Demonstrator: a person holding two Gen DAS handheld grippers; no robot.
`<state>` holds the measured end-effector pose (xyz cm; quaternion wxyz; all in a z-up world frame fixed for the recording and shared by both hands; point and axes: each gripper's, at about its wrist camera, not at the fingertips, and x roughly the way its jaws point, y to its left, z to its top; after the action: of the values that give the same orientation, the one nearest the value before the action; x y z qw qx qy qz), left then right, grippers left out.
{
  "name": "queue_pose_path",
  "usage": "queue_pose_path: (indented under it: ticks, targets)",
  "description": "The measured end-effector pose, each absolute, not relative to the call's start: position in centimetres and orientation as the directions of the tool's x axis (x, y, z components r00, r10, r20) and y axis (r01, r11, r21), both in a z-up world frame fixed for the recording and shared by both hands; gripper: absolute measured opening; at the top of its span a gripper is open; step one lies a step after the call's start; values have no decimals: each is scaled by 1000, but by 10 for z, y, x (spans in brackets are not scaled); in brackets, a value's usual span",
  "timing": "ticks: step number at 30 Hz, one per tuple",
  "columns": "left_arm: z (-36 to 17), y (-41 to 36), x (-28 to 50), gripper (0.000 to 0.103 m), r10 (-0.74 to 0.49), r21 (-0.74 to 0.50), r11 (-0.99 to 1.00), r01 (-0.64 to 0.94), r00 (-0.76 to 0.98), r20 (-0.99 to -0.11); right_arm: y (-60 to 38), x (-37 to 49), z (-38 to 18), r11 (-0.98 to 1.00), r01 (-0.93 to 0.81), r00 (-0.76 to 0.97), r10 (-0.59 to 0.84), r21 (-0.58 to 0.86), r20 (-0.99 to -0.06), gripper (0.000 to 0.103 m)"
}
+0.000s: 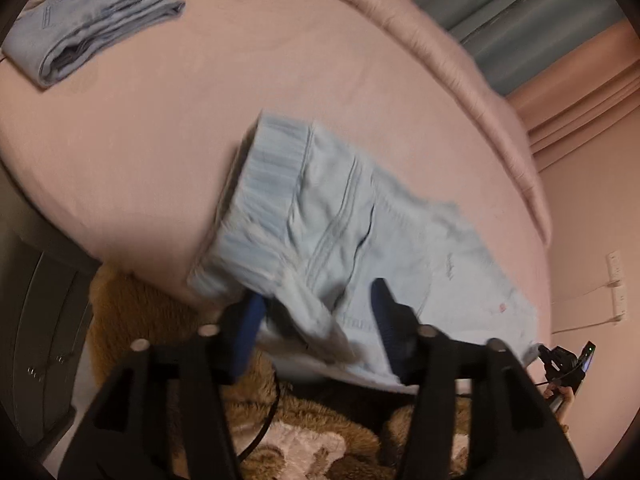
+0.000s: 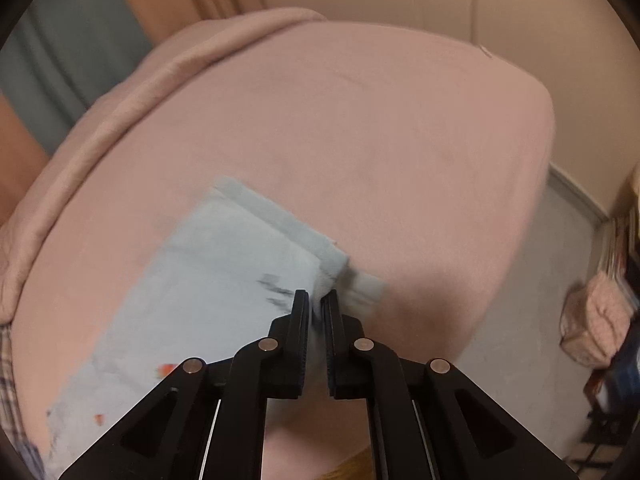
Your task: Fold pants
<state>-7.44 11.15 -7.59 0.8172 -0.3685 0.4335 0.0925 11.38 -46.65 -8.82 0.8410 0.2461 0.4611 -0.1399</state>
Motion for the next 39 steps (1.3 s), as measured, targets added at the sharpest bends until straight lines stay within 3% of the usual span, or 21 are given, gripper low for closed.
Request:
queue_pose_path:
  ticks: [1,3,7,9,13,18,22,23,24,25,32,39]
  targets:
    - [-76,119,-73,58,-153,-511,711,-482,603,-783,-452,118,-77,863,413,552,17,291,-833,12]
    - [-77,130,-72,58,-136,-498,707,-501,595,-792,-423,125,-60,898,315,572,80,308,-817,30]
    - [-82,142,-67,52,-133,-513,697,-502,612,-780,-325,149,-34,927,15,557,303,374,-773,33]
    - [-87,148,-68,17,-118,-501,694,-518,604,-788,-276,160,-33,902,-111,495,415,418,-764,33]
    - [-94,148,-78,15,-121,-491,690,-532,583,-803,-169,184,-42,818,-305,305,569,488,-764,33]
    - [-93,146,-85,15,-131,-495,692,-526,583,-802,-80,200,-58,775,-411,146,575,479,-805,33]
    - [-95,147,-80,15,-126,-482,703,-523,575,-808,-62,195,-69,760,-455,70,550,465,-832,33]
    - [-96,147,-78,15,-128,-481,704,-522,574,-809,-60,192,-69,761,-464,60,539,454,-840,30]
    - [-97,147,-75,15,-130,-482,704,-521,573,-810,-60,189,-70,762,-479,61,525,437,-849,12]
    - [-97,148,-75,15,-132,-483,704,-521,572,-810,-59,189,-66,756,-498,78,527,425,-846,4]
    - [-100,152,-73,16,-147,-497,693,-522,572,-807,-58,201,-44,811,-486,272,494,325,-826,0]
    - [-98,149,-70,17,-129,-476,709,-521,567,-813,-63,203,-65,805,-453,179,502,382,-846,1]
